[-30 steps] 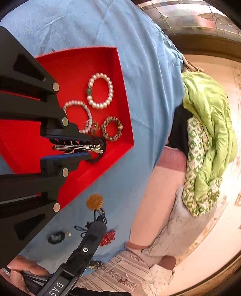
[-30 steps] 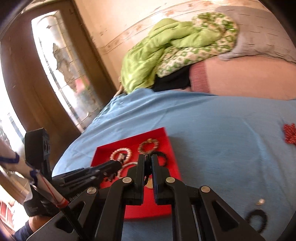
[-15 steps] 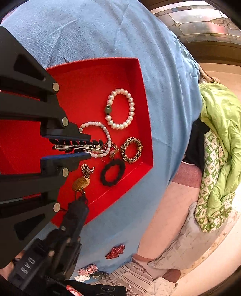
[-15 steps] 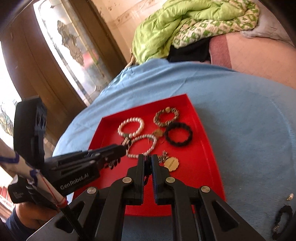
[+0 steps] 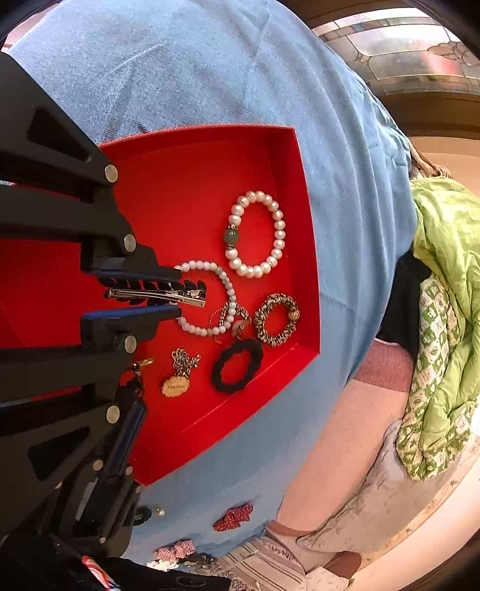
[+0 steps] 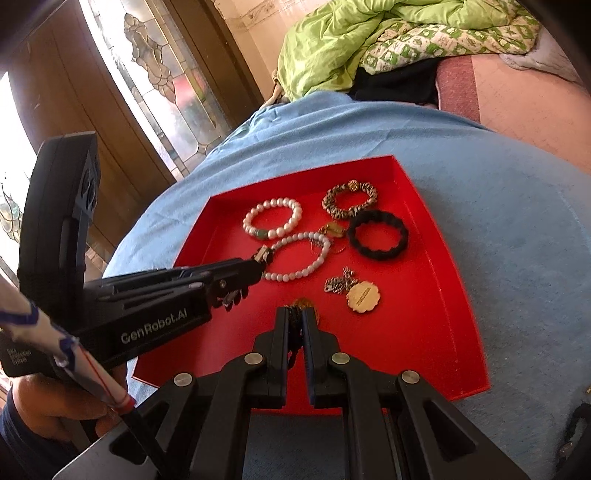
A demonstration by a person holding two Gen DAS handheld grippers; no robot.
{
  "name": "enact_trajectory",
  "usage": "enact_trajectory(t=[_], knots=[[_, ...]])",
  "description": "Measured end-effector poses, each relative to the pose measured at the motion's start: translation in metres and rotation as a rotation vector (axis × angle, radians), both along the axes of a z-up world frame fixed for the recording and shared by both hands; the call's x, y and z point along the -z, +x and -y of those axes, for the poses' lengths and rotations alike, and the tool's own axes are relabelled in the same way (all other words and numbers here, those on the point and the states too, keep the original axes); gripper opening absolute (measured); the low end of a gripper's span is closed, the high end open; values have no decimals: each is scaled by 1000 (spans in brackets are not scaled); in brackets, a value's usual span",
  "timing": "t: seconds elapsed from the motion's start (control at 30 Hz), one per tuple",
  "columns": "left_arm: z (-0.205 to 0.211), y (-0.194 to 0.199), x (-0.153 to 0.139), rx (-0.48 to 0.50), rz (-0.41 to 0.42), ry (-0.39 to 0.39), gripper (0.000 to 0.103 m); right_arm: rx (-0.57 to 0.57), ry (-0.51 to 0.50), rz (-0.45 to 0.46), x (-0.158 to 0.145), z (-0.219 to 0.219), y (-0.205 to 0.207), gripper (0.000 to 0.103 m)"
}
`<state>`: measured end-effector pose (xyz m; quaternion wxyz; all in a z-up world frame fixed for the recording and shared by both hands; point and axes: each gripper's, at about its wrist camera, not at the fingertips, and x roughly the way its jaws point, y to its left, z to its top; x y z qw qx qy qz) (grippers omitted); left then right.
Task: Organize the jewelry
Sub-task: 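Open both tools to drop the hair clip and coin pendant into the tray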
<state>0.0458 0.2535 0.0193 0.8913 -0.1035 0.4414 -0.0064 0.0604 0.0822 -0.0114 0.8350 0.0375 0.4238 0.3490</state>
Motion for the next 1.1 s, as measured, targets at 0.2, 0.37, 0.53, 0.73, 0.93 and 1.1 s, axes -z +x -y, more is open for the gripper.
enact_trajectory(t=[0.2, 0.37, 0.53, 0.73, 0.93, 1.1], knots=[[-3, 1, 2, -16, -11, 6, 12, -24, -8, -11, 3, -4, -3, 8], [-5, 2, 4, -24, -23, 9, 12, -39, -16, -15, 5, -8, -5, 10], [-6, 2, 3, -35, -21, 11, 12, -41, -14, -20, 4, -6, -5, 10], [-8, 1, 3, -47, -24, 8, 13, -50, -15, -23, 4, -6, -5, 10], [-8, 1, 1, -59, -18, 11, 15, -56, -12, -25, 2, -4, -7, 11], [-9, 0, -2, -72, -4, 12, 23, -53, 1, -26, -1, -1, -7, 12]])
